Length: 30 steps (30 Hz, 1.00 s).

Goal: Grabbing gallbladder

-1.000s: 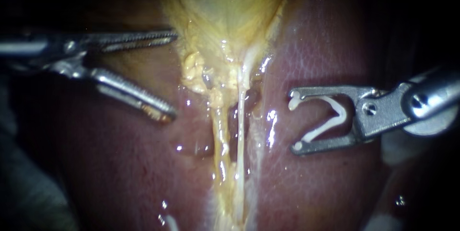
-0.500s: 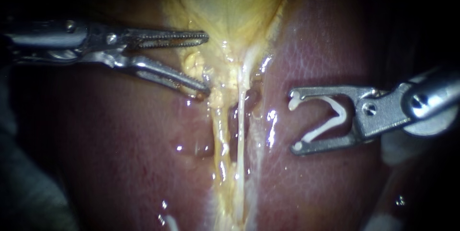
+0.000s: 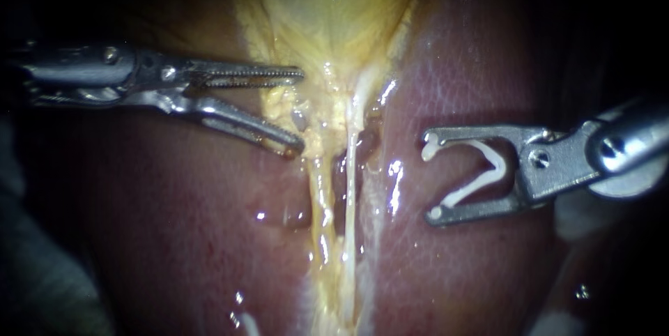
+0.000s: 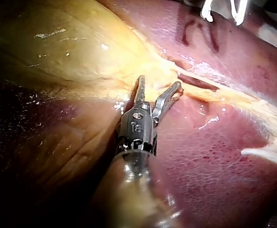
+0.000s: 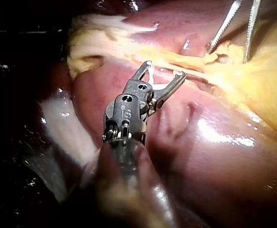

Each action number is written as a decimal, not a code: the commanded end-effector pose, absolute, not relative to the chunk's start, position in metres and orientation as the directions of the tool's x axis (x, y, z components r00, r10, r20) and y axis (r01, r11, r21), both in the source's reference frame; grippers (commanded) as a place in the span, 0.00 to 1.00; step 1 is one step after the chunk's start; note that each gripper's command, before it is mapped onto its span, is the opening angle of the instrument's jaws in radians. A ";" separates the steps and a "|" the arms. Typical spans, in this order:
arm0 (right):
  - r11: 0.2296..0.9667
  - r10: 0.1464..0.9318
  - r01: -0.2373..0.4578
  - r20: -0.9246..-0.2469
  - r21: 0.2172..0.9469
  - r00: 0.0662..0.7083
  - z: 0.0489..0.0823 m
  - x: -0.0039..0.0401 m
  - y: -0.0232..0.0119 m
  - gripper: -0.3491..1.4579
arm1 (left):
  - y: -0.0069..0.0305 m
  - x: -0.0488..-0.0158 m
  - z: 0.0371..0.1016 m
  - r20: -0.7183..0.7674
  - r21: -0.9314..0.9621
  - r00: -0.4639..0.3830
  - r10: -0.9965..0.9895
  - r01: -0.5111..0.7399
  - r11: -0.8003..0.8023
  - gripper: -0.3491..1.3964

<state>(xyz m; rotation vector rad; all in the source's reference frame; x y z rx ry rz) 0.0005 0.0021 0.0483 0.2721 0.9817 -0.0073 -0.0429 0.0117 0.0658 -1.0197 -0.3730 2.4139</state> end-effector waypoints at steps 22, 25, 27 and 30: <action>0.966 0.116 0.129 -0.822 0.224 0.558 0.0482 0.0004 0.0021 0.47 | 0.0123 -0.0424 0.0665 -0.573 -0.425 -0.625 0.530 -0.326 -0.844 0.47; 0.966 0.116 0.129 -0.822 0.224 0.558 0.0482 0.0004 0.0021 0.47 | 0.0126 -0.0423 0.0662 -0.570 -0.431 -0.622 0.536 -0.329 -0.840 0.46; 0.966 0.116 0.129 -0.822 0.224 0.558 0.0482 0.0004 0.0021 0.47 | 0.0127 -0.0423 0.0661 -0.568 -0.435 -0.620 0.541 -0.332 -0.837 0.42; 0.966 0.116 0.129 -0.822 0.224 0.558 0.0482 0.0004 0.0021 0.47 | 0.0127 -0.0422 0.0660 -0.557 -0.449 -0.612 0.561 -0.347 -0.824 0.37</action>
